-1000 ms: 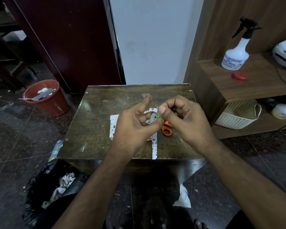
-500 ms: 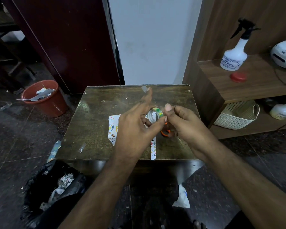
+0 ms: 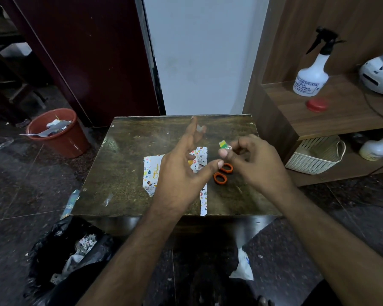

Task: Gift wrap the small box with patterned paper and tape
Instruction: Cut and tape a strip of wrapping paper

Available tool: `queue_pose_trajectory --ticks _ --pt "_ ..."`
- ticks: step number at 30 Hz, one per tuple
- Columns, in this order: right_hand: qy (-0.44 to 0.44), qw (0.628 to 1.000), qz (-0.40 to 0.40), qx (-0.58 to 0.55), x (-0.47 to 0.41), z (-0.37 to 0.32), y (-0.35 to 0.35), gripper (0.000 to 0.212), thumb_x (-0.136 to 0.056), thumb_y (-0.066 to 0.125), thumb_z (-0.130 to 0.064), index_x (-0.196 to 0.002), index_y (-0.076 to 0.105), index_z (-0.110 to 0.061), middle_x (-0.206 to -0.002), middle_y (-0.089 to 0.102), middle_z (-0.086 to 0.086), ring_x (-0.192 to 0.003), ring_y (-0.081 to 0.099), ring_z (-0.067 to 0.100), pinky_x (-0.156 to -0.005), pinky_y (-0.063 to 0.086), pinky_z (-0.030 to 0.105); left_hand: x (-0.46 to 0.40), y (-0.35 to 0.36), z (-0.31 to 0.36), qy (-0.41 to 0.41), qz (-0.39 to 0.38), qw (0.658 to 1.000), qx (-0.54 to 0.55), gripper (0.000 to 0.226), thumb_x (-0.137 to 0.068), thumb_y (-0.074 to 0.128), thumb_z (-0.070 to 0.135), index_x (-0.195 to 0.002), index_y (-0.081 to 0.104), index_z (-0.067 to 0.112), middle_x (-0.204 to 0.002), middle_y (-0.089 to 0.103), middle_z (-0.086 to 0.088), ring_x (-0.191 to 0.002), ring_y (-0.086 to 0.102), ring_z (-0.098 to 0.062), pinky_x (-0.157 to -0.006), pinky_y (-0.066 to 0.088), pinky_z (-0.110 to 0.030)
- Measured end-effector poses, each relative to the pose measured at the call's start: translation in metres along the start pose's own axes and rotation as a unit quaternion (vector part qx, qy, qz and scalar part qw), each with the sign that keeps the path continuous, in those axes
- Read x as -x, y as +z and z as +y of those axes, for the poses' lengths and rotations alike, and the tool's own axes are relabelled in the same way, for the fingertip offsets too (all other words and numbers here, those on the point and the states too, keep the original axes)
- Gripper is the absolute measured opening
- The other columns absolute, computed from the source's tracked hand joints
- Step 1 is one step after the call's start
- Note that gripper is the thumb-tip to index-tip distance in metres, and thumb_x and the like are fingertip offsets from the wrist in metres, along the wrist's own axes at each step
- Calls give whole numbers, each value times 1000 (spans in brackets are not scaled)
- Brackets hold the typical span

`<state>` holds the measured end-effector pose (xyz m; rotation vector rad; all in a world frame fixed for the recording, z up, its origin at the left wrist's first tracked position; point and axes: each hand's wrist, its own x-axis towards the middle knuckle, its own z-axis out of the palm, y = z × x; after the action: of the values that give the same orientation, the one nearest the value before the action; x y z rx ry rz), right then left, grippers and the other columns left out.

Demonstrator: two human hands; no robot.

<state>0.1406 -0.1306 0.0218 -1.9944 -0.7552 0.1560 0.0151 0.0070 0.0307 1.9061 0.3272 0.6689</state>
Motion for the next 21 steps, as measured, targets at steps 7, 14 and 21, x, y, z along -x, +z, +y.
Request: queue_pose_trajectory --ticks 7,14,21 --pt "-10 931 -96 353 -4 6 11 24 -92 71 -45 -104 72 -24 -108 52 3 -112 50 28 -90 44 40 1 -1 3 -4 30 999 -15 65 -94 69 29 -153 43 24 -118 74 16 -117 65 -2 -95 53 -35" --pt "-16 970 -26 241 -4 1 17 28 -97 61 -50 -102 70 -24 -101 58 -2 -95 59 17 -82 51 41 1 -9 7 10 48 998 -31 47 -101 66 20 -146 52 20 -105 77 12 -98 65 6 -81 46 -10" --pt "118 946 -131 -274 -1 -36 23 60 -94 53 -63 -102 74 -7 -86 72 -2 -77 63 12 -67 42 27 4 -19 6 26 19 999 -33 36 -107 56 24 -142 54 21 -105 75 3 -110 69 -7 -88 51 -15"
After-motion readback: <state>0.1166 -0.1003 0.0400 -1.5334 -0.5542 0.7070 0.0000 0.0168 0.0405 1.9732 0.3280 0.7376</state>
